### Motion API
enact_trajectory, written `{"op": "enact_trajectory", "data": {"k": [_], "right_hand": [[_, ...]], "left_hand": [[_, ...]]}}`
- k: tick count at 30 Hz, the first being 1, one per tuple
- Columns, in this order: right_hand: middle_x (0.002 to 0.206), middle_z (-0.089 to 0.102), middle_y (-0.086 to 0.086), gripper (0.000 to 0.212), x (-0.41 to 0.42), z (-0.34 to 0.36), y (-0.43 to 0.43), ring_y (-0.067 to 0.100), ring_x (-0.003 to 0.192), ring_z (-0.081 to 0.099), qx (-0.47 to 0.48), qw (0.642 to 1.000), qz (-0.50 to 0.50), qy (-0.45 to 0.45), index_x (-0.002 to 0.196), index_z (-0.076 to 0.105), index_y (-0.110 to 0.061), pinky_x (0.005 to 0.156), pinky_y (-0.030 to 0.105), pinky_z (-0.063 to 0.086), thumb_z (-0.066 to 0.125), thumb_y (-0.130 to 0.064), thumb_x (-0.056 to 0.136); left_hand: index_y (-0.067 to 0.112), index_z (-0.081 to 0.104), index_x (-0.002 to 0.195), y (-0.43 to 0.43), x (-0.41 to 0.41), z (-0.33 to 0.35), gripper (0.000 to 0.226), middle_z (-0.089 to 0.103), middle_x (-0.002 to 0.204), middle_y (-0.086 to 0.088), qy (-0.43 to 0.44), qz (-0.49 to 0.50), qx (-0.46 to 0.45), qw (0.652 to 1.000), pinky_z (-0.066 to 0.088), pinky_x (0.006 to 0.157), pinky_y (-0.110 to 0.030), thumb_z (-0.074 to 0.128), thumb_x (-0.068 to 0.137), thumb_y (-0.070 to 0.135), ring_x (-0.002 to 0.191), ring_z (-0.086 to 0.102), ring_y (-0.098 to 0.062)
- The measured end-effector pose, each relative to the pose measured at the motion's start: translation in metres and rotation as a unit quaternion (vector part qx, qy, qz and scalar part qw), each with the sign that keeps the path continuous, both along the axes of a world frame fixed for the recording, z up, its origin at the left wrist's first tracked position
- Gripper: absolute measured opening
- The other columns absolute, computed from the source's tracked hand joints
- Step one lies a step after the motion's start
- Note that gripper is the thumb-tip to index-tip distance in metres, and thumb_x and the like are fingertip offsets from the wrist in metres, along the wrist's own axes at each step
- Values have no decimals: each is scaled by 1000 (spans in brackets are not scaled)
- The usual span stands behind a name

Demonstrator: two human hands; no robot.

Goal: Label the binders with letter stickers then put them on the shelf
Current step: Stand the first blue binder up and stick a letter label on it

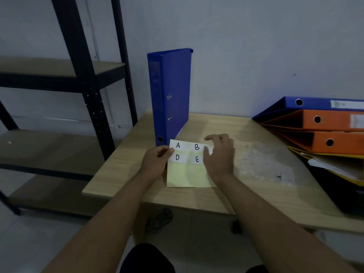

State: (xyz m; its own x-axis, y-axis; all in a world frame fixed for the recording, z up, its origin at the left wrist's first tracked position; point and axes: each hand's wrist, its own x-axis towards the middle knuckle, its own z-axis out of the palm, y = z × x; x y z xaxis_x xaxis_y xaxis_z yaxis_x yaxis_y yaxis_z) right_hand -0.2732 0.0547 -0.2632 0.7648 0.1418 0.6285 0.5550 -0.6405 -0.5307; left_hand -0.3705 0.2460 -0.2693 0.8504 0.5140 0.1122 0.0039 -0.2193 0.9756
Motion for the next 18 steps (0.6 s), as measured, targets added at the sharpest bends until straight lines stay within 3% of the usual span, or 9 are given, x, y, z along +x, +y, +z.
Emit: {"op": "enact_trajectory", "data": {"k": [4, 5, 9, 14, 18], "right_hand": [[114, 55, -8, 22, -18, -8, 38, 13, 108, 54, 44, 987, 149, 36, 112, 77, -16, 88, 7, 36, 77, -11, 90], [114, 54, -10, 21, -20, -9, 46, 10, 108, 54, 46, 984, 163, 49, 114, 78, -15, 89, 5, 35, 78, -16, 93], [120, 67, -4, 25, -19, -24, 60, 14, 114, 60, 21, 980, 189, 53, 118, 80, -15, 97, 23, 47, 76, -31, 99], [125, 75, 1, 32, -19, -28, 58, 18, 116, 64, -19, 983, 178, 39, 124, 78, -14, 97, 22, 41, 71, -37, 102], [122, 78, 0, 31, -23, -26, 54, 17, 111, 69, 7, 981, 186, 47, 126, 79, -15, 97, 30, 51, 68, -35, 104]], "left_hand": [[23, 80, 112, 5, -10, 0, 16, 82, 104, 7, -15, -7, -28, 999, 61, 96, -39, 67, 104, 25, 99, 77, -14], [23, 80, 116, 4, -11, 1, 18, 82, 105, 7, -22, -13, -28, 999, 61, 96, -38, 66, 104, 23, 100, 77, -12], [30, 70, 134, 9, -8, -2, 32, 81, 107, 10, -14, -24, -28, 999, 57, 98, -32, 63, 105, 18, 106, 74, -7], [29, 62, 142, 11, -6, -3, 39, 81, 102, 6, -14, -32, 3, 999, 52, 95, -23, 61, 105, 15, 107, 72, -3], [29, 61, 140, 7, -8, -2, 35, 81, 105, 10, -10, -32, 16, 999, 54, 96, -26, 61, 106, 18, 110, 71, -4]]}}
